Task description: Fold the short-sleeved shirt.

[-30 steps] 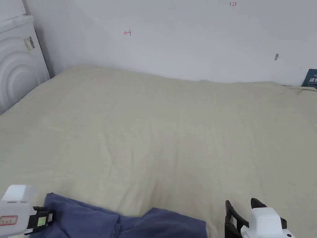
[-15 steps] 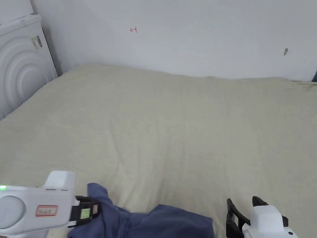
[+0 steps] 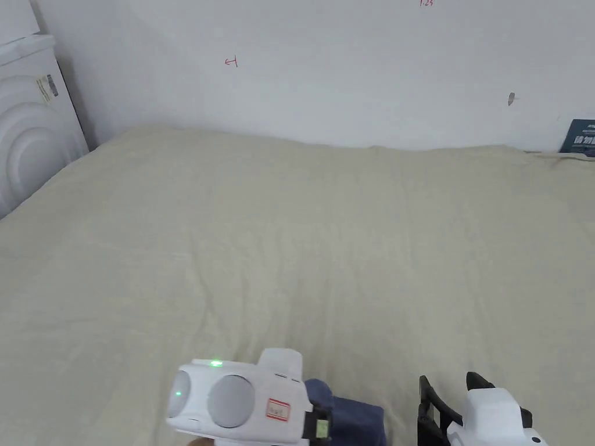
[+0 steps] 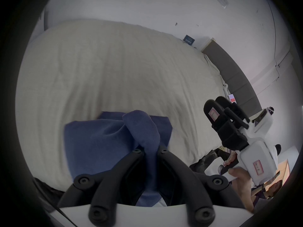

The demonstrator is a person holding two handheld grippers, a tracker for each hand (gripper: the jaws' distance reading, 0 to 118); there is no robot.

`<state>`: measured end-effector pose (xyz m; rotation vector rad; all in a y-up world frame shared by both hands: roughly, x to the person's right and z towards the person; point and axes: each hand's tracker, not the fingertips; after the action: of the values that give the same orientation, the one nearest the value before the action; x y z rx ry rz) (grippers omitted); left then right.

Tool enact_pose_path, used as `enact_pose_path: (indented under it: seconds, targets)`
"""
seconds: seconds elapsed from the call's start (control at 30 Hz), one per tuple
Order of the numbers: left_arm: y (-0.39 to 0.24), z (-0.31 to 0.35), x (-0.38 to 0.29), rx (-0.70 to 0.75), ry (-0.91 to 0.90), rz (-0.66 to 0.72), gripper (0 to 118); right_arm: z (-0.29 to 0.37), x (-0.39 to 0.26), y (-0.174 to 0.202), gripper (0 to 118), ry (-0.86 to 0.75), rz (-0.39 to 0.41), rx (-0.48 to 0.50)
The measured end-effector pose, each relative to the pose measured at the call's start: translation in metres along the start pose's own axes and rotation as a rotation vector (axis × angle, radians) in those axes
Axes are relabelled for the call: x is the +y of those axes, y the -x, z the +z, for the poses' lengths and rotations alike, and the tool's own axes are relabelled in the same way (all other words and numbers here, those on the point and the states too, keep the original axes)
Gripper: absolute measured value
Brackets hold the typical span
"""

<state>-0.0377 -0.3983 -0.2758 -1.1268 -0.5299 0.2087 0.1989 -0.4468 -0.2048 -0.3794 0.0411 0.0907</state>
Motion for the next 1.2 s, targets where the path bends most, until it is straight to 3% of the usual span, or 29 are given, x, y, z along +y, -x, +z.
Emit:
enact_pose_path:
  seconds: [0.23, 0.47, 0.63, 0.7, 0.8, 0.97, 1.13, 1.2]
  targets:
    - [-0.010, -0.043, 0.001, 0.009, 0.013, 0.002, 11, 0.003, -0.005, -0.008, 60, 0.012, -0.003, -0.020]
    - [0.013, -0.042, -0.002, -0.111, -0.059, 0.106, 38, 0.005, -0.008, -0.012, 60, 0.023, -0.010, -0.029]
    - [0.028, -0.012, -0.008, -0.163, -0.144, 0.098, 38, 0.007, -0.009, -0.015, 60, 0.025, -0.017, -0.034]
    - [0.036, -0.003, -0.011, -0.198, -0.175, 0.106, 35, 0.007, -0.009, -0.016, 60, 0.026, -0.023, -0.036]
    - [0.041, -0.011, -0.012, -0.209, -0.166, 0.107, 16, 0.008, -0.008, -0.016, 60, 0.024, -0.025, -0.038]
    - [0.032, -0.059, -0.013, -0.323, -0.065, 0.143, 5, 0.011, -0.008, -0.017, 60, 0.014, -0.034, -0.041]
    - [0.022, -0.116, -0.019, -0.109, -0.028, 0.097, 1, 0.017, -0.006, -0.017, 60, 0.010, -0.038, -0.050]
    - [0.023, -0.122, -0.023, -0.146, -0.040, 0.093, 0, 0.020, -0.006, -0.017, 59, 0.012, -0.044, -0.045]
